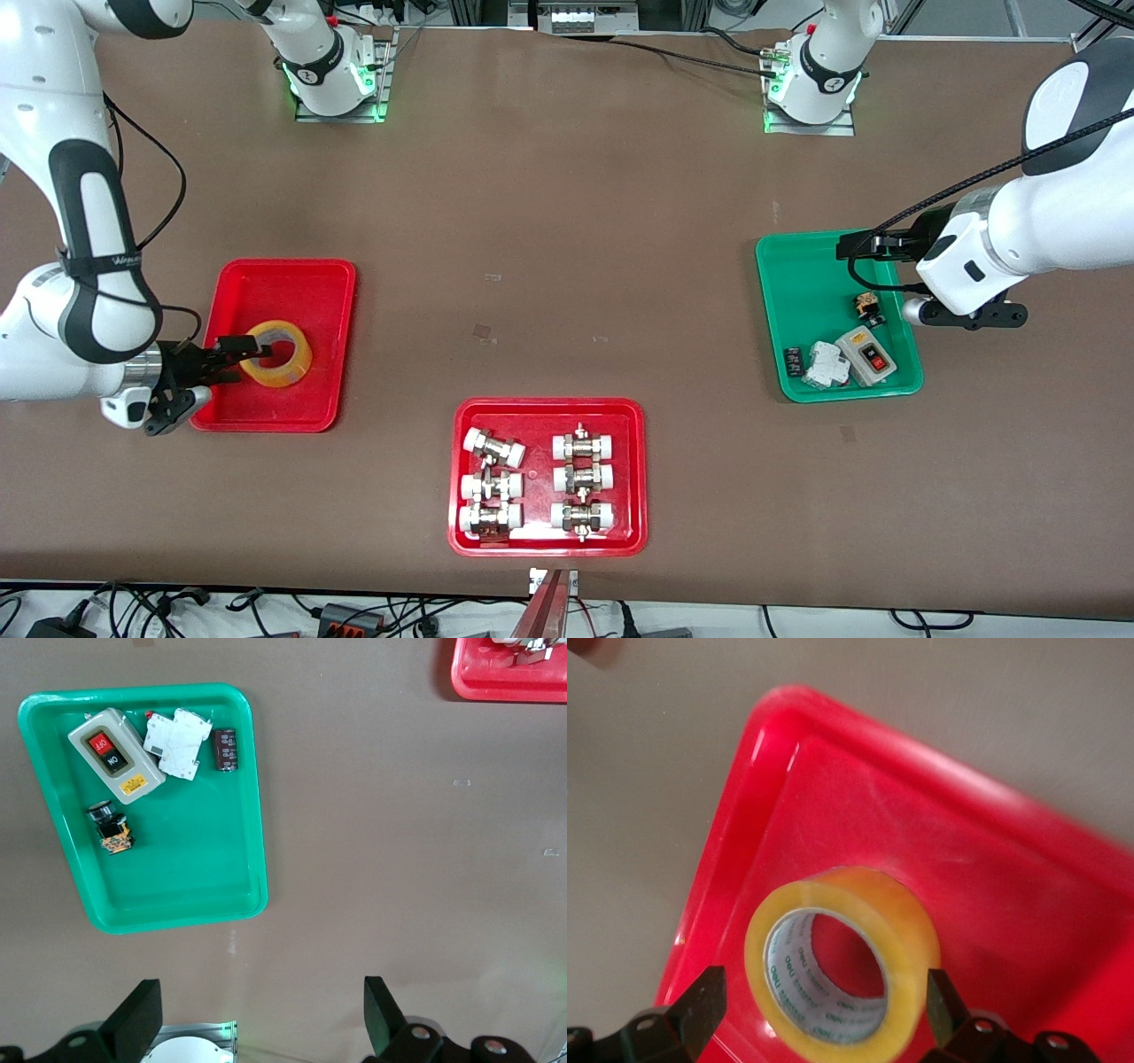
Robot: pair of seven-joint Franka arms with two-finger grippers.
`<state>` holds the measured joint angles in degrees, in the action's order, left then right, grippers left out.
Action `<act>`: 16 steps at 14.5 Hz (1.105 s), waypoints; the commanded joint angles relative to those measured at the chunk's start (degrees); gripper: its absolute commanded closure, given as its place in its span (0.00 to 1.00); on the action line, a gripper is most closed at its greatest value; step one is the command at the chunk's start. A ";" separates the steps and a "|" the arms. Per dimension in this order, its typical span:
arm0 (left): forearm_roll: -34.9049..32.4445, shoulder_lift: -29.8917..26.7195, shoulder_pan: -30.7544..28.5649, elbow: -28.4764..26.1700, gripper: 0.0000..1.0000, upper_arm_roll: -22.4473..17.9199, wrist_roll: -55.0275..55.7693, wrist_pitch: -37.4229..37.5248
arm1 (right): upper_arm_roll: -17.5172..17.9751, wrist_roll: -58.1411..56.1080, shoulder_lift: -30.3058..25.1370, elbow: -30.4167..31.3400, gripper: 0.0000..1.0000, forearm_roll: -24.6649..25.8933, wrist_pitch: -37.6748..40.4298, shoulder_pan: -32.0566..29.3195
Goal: Left arm passes tape to right arm into tray
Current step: 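Open the right gripper and release the tape in the red tray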
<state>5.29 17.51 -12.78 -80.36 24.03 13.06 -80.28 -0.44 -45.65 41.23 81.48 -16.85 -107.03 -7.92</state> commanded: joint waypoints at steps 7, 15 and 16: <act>-1.16 0.07 -0.23 1.08 0.00 0.32 -1.28 1.44 | -0.27 16.16 -14.23 -1.23 0.00 13.59 9.98 3.95; -1.24 0.07 -0.32 1.08 0.00 0.32 -1.37 1.44 | -0.09 46.53 -17.06 -17.39 0.00 15.35 30.91 8.97; -1.24 0.07 -0.40 0.91 0.00 0.23 -1.98 1.61 | 0.00 46.18 -17.14 -18.36 0.00 16.05 30.48 9.32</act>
<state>5.29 17.51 -12.80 -80.34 24.03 12.92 -79.98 -0.31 -1.17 23.00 67.36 -2.80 -78.52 0.32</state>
